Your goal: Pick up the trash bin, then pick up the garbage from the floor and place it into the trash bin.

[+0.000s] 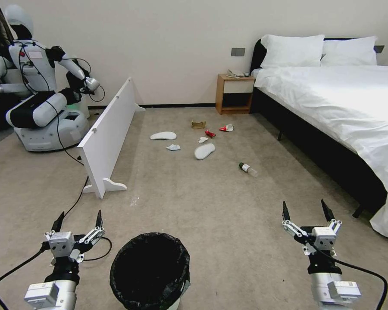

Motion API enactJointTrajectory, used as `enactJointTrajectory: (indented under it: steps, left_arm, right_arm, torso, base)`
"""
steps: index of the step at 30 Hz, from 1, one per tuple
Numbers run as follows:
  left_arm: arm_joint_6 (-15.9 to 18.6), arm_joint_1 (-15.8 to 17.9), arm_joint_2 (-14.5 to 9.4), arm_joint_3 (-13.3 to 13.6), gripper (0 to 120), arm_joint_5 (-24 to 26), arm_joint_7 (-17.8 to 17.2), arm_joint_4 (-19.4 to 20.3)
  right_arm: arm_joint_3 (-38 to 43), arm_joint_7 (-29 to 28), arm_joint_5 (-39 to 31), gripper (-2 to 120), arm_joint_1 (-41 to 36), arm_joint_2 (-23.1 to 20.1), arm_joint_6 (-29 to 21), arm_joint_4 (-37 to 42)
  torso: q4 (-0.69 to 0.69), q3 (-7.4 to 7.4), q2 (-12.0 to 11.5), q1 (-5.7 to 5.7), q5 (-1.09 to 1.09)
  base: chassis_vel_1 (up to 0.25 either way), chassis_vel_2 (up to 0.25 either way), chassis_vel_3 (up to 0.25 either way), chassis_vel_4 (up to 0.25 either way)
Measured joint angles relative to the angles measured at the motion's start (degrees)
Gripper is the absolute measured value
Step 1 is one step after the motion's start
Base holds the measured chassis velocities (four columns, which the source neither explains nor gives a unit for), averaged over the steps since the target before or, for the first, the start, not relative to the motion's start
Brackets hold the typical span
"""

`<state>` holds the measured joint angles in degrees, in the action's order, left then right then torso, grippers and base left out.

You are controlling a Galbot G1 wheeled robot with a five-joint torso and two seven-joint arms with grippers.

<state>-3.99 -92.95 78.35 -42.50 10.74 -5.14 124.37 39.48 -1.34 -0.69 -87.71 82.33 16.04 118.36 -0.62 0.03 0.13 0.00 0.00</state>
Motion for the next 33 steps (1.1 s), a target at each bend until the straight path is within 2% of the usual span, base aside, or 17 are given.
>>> enactJointTrajectory:
  steps: [16, 19, 20, 21, 22, 23, 24, 25, 27, 28, 29, 31, 33]
  left_arm:
    - [-0.2, -0.2, 0.0, 0.2, 100, -0.8, 0.4, -0.2]
    - [0.6, -0.1, -0.1, 0.4, 100, -0.1, 0.7, 0.2]
    - [2.4, -0.3, -0.4, 0.7, 100, 1.0, 0.8, 1.0]
    - [3.9, -0.5, -0.7, 1.1, 100, 1.3, -0.1, 1.7]
    - [3.9, -0.5, -0.7, 1.1, 100, 1.3, -0.1, 1.7]
    - [5.8, -0.7, -0.9, 1.8, 100, 1.2, -2.5, 2.3]
    - [5.8, -0.7, -0.9, 1.8, 100, 1.2, -2.5, 2.3]
    - [6.7, -0.7, -1.2, 2.5, 100, 0.5, -5.0, 2.5]
    - [5.7, -0.4, -1.3, 3.0, 99, -1.9, -7.0, 1.7]
    - [5.7, -0.4, -1.3, 3.0, 99, -1.9, -7.0, 1.7]
    - [4.3, 0.0, -1.2, 2.8, 99, -2.8, -7.0, 0.8]
    - [3.3, 0.3, -1.2, 2.5, 100, -3.1, -6.8, -0.2]
    - [2.9, 0.0, -1.1, 2.1, 100, -2.7, -4.9, -0.8]
  right_arm:
    - [0.0, 0.2, 0.0, 100, -0.4, -0.1, 0.2, 0.3]
    - [0.1, 0.1, 0.0, 100, -0.4, 0.0, 0.3, 0.5]
    - [0.5, -0.1, 0.1, 100, -0.7, 0.1, 0.5, 0.6]
    - [0.8, 0.0, 0.1, 100, -0.9, 0.2, 0.9, 0.7]
    - [0.8, 0.0, 0.1, 100, -0.9, 0.2, 0.9, 0.7]
    - [0.9, 0.4, -0.1, 100, -1.3, 0.2, 1.5, 1.0]
    - [0.9, 0.4, -0.1, 100, -1.3, 0.2, 1.5, 1.0]
    - [0.9, 0.4, -0.3, 100, -1.6, 0.2, 2.0, 1.2]
    - [0.2, -1.1, 0.4, 100, -2.1, 0.2, 1.6, 2.3]
    - [0.2, -1.1, 0.4, 100, -2.1, 0.2, 1.6, 2.3]
    - [0.0, -1.6, 0.9, 100, -2.2, 0.2, 0.3, 3.0]
    - [-0.1, -0.8, 0.7, 100, -2.3, 0.1, -1.4, 3.9]
    - [0.0, 2.2, -1.2, 100, -2.1, 0.1, -2.9, 4.2]
  torso:
    - [0.00, 0.00, 0.0, 0.00, 0.00]
    - [0.01, 0.00, 0.0, 0.00, 0.00]
    - [0.00, 0.00, 0.0, 0.00, 0.00]
    - [0.00, 0.00, 0.0, 0.00, 0.00]
    - [0.00, 0.00, 0.0, 0.00, 0.00]
    - [0.00, 0.00, 0.0, 0.00, 0.01]
    - [0.00, 0.00, 0.0, 0.00, 0.01]
    - [0.00, 0.00, 0.0, 0.00, 0.01]
    - [0.00, 0.00, 0.0, 0.00, 0.01]
    - [0.00, 0.00, 0.0, 0.00, 0.01]
    - [0.00, 0.00, 0.0, 0.00, 0.00]
    - [-0.01, 0.00, 0.0, 0.00, -0.01]
    - [0.00, 0.00, 0.0, 0.00, 0.00]
  base:
    - [0.000, 0.000, 0.000, 0.000]
    - [0.000, 0.000, 0.000, 0.000]
    - [0.000, 0.000, 0.000, 0.000]
    - [0.000, 0.000, 0.000, 0.000]
    - [0.000, 0.000, 0.000, 0.000]
    - [0.000, 0.000, 0.000, 0.000]
    - [0.000, 0.000, 0.000, 0.000]
    - [0.000, 0.000, 0.000, 0.000]
    - [0.000, 0.000, 0.000, 0.000]
    - [0.000, 0.000, 0.000, 0.000]
    - [0.000, 0.000, 0.000, 0.000]
    - [0.000, 0.000, 0.000, 0.000]
    - [0.000, 0.000, 0.000, 0.000]
